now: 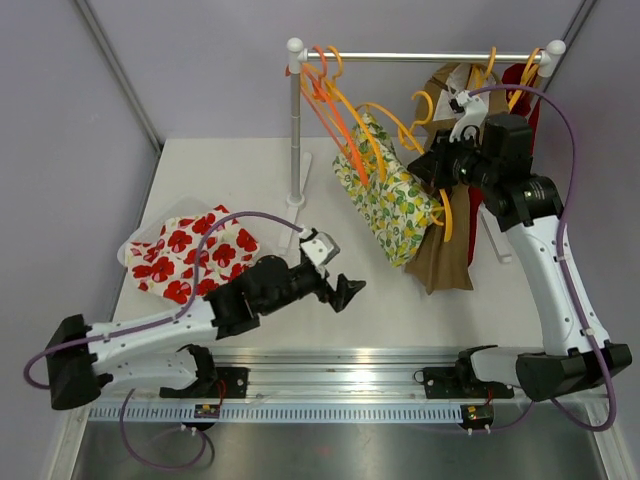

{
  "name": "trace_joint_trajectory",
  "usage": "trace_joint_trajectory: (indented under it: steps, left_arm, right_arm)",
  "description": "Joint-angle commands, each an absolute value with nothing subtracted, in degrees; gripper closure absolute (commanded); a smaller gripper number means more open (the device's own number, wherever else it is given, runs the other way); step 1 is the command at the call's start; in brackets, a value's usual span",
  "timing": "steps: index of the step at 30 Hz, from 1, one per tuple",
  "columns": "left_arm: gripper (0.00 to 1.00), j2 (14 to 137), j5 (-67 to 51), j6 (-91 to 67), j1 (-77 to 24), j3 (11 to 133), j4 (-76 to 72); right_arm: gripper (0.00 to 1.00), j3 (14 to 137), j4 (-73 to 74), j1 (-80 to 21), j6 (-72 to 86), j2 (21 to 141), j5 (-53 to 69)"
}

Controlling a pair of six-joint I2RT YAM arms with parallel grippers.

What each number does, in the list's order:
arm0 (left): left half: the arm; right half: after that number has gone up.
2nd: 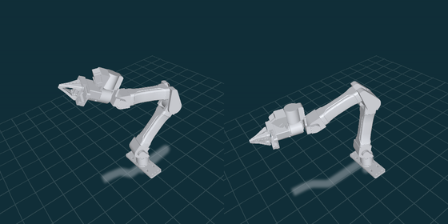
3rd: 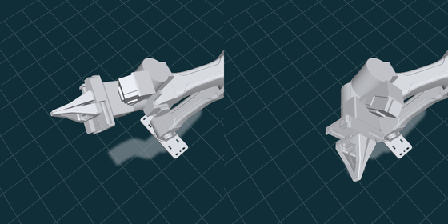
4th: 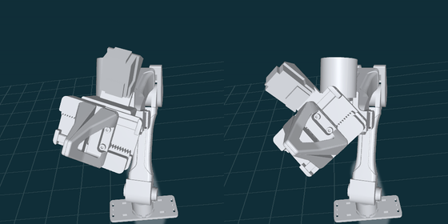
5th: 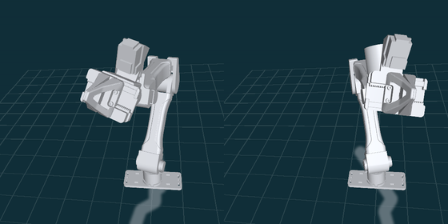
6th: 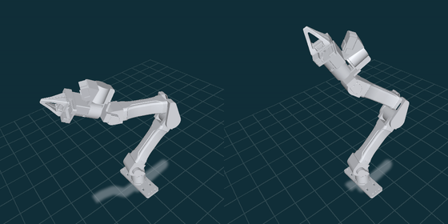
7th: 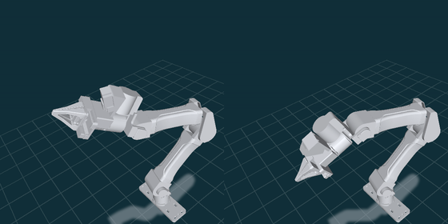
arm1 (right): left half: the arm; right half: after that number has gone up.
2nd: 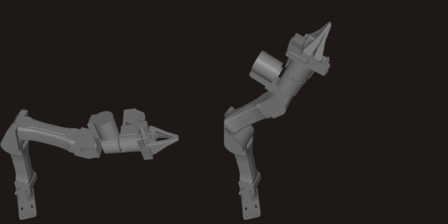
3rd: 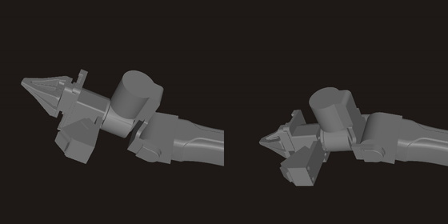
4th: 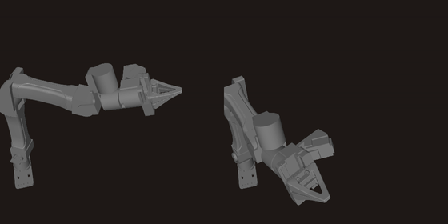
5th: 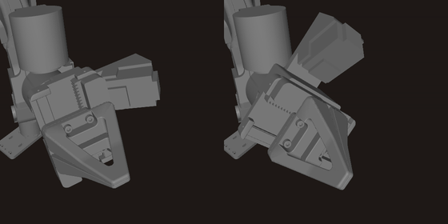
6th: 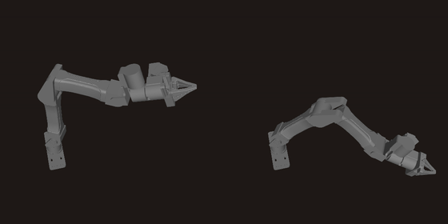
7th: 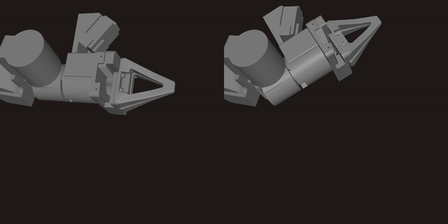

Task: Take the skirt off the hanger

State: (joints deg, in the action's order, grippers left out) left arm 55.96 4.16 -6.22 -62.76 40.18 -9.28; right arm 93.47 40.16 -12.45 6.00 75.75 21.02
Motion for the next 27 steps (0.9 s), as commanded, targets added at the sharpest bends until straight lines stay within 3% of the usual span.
trace_joint_trajectory:
  steps: [1,6,10,14,15,20,23,27]
  left_arm:
    - [0.01,63.3,12.6,-2.6,-65.4,44.2,-28.1]
    - [0.03,77.8,16.6,-3.6,-68.5,51.4,-33.9]
    - [0.13,84.1,22.8,-4.7,-69.4,54.2,-36.5]
    - [0.43,87.1,21.8,-5.4,-69.4,55.8,-37.0]
    - [0.57,87.4,21.4,-5.4,-69.5,56.0,-37.0]
    - [1.00,87.1,20.0,-5.4,-69.4,55.3,-36.3]
    - [1.00,83.0,19.2,-5.0,-69.4,53.0,-35.6]
    - [1.00,71.5,19.9,-3.8,-69.5,51.3,-24.6]
  right_arm:
    - [1.00,87.8,30.2,-12.9,9.5,70.8,25.7]
    - [1.00,82.5,28.8,-12.9,11.1,67.3,26.6]
    - [1.00,80.2,28.2,-12.9,11.7,65.0,27.1]
    - [1.00,78.4,28.0,-12.9,11.7,63.6,27.0]
    - [1.00,78.1,28.0,-12.8,11.8,63.4,26.7]
    - [1.00,77.8,27.9,-12.4,11.4,62.5,26.5]
    - [1.00,77.3,28.2,-12.2,9.9,62.4,24.4]
    - [1.00,75.2,28.9,-12.2,5.2,62.1,12.3]
